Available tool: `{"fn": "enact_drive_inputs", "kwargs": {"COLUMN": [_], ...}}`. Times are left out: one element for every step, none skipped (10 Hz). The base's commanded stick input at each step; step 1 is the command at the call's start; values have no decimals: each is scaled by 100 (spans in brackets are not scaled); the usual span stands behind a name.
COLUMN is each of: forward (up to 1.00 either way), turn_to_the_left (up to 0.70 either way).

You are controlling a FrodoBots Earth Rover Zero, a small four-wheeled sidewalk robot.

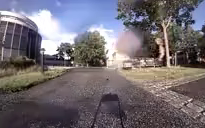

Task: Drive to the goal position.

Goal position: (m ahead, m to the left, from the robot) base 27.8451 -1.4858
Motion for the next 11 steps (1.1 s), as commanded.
{"fn": "enact_drive_inputs", "kwargs": {"forward": [50,50,50,50,50,50,50,50,50,50,50], "turn_to_the_left": [0,0,0,0,0,0,0,0,0,0,0]}}
